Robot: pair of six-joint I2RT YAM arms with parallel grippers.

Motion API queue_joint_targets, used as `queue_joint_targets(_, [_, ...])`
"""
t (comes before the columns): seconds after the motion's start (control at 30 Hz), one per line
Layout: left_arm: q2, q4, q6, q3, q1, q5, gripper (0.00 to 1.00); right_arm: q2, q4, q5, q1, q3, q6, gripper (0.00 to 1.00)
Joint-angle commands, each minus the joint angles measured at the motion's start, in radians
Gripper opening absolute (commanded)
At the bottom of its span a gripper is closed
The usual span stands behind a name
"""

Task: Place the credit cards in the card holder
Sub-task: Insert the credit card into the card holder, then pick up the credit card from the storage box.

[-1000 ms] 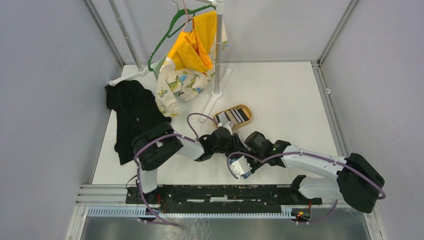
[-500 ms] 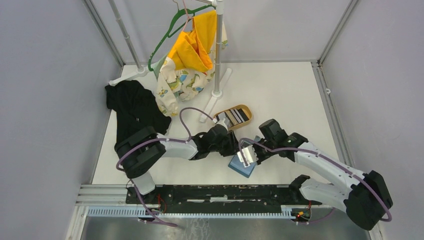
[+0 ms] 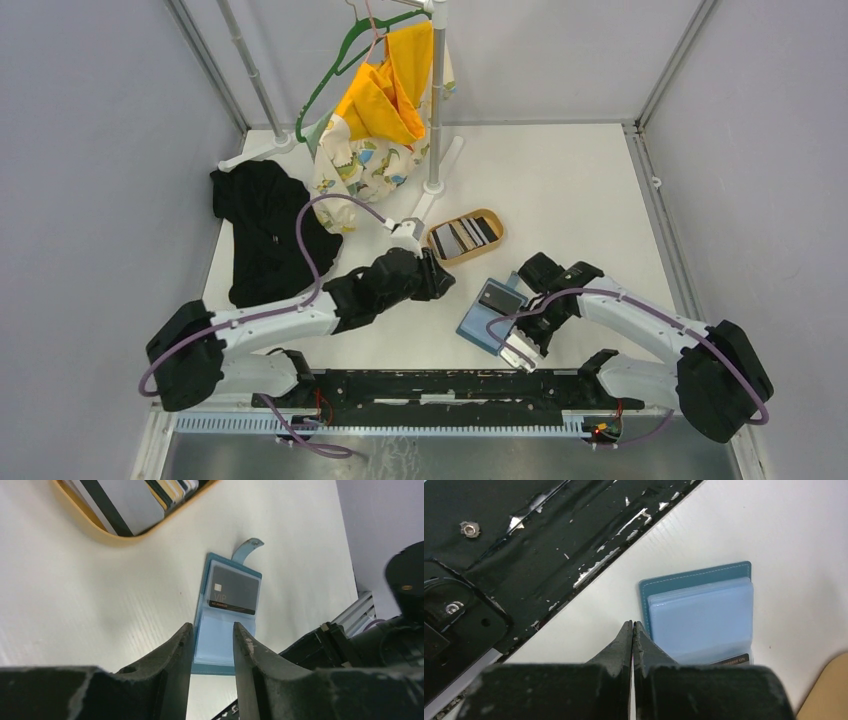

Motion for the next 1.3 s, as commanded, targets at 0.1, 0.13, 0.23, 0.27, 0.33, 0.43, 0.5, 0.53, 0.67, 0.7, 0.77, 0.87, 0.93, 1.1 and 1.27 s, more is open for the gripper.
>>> queue_joint_targets(0.1, [-0.204,-0.073,0.196,-0.026,-0.003,-0.248,0.56,0.008,0.105,0.088,0.059,-0.065,0.033,0.00])
queue_joint_targets(0.13, [-0.211,-0.087,0.199,-0.028,-0.003,-0.262,0.65,0.014,0.145,0.120,0.084,-0.071,0.076,0.00])
queue_joint_targets(0.23, [-0.227,-0.125,0.176,-0.037,-0.001,-0.300,0.90,0.034,0.210,0.176,0.132,-0.073,0.157,0.00])
queue_joint_targets(0.27, [-0.233,-0.131,0.168,-0.042,-0.001,-0.308,0.92,0.037,0.232,0.184,0.139,-0.074,0.182,0.00])
queue_joint_targets(0.33, [-0.245,-0.130,0.159,-0.059,-0.001,-0.313,0.93,0.033,0.292,0.206,0.150,-0.081,0.242,0.00])
queue_joint_targets(0.43, [-0.261,-0.123,0.153,-0.079,-0.002,-0.312,0.94,0.014,0.391,0.248,0.165,-0.095,0.332,0.00])
queue_joint_targets(0.5, [-0.271,-0.123,0.153,-0.088,-0.002,-0.318,0.94,0.006,0.458,0.282,0.173,-0.108,0.389,0.00])
queue_joint_targets(0.53, [-0.278,-0.123,0.153,-0.092,-0.002,-0.321,0.94,0.004,0.483,0.301,0.175,-0.112,0.413,0.00])
queue_joint_targets(0.67, [-0.294,-0.118,0.153,-0.105,-0.001,-0.327,0.94,0.002,0.498,0.267,0.176,-0.093,0.458,0.00])
queue_joint_targets(0.7, [-0.298,-0.111,0.155,-0.109,-0.001,-0.326,0.94,0.004,0.457,0.212,0.174,-0.075,0.430,0.01])
queue_joint_targets(0.77, [-0.305,-0.098,0.159,-0.117,-0.001,-0.326,0.94,0.010,0.320,0.097,0.159,-0.018,0.352,0.01])
queue_joint_targets(0.87, [-0.317,-0.083,0.179,-0.129,-0.002,-0.331,0.93,-0.001,0.235,-0.034,0.066,0.070,0.361,0.01])
queue_joint_targets(0.93, [-0.328,-0.043,0.207,-0.141,-0.002,-0.339,0.93,-0.032,0.261,-0.068,-0.015,0.122,0.438,0.04])
queue_joint_targets(1.1, [-0.332,-0.002,0.270,-0.159,0.016,-0.370,1.00,-0.074,0.533,0.086,-0.110,0.227,0.813,0.63])
queue_joint_targets(1.27, [-0.331,0.022,0.329,-0.174,0.044,-0.361,1.00,0.113,0.625,-0.056,-0.216,0.442,1.152,0.98])
